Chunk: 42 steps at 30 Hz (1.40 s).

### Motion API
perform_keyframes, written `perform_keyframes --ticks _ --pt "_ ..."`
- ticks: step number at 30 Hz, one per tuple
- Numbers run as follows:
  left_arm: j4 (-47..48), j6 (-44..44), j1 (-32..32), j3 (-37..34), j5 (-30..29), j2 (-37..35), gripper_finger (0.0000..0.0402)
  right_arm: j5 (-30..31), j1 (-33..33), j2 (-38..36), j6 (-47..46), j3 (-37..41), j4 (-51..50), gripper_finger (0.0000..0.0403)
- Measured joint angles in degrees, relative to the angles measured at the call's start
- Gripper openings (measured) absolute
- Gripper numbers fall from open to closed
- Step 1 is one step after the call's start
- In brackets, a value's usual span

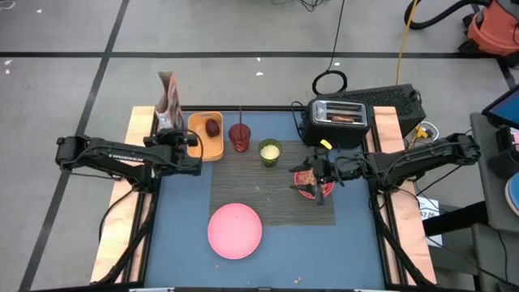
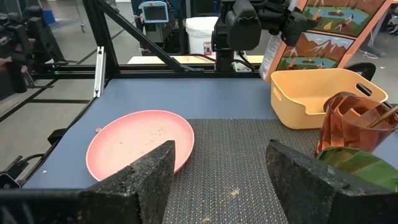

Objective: Arrange a breakfast setting
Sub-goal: Pour the cereal from the cereal box into the pink bowl

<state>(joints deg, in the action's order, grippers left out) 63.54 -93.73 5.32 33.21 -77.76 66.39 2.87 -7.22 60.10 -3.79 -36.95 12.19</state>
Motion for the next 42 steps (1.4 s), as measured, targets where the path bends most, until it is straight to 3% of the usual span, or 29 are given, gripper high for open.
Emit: perform_keyframes --ticks 3,14,19,42 --pt "-0.05 -0.27 0.27 -0.02 1.13 0.04 0.0102 0.0 0.0 0.0 0.02 0.0 0.0 0.0242" --pt "-0.38 -0.25 3.88 -0.11 10.3 0.04 0.0231 0.0 0.01 0.0 0.01 0.0 -0.02 0.0242" --pt "-0.23 -0.02 4.52 -0.11 12.51 0.04 0.0269 0.0 0.0 0.0 0.0 0.0 -0.02 0.0242" --pt "-0.19 3.6 4.02 -0.09 13.5 0.02 0.0279 0.0 0.0 0.0 0.0 0.0 -0.04 0.0242"
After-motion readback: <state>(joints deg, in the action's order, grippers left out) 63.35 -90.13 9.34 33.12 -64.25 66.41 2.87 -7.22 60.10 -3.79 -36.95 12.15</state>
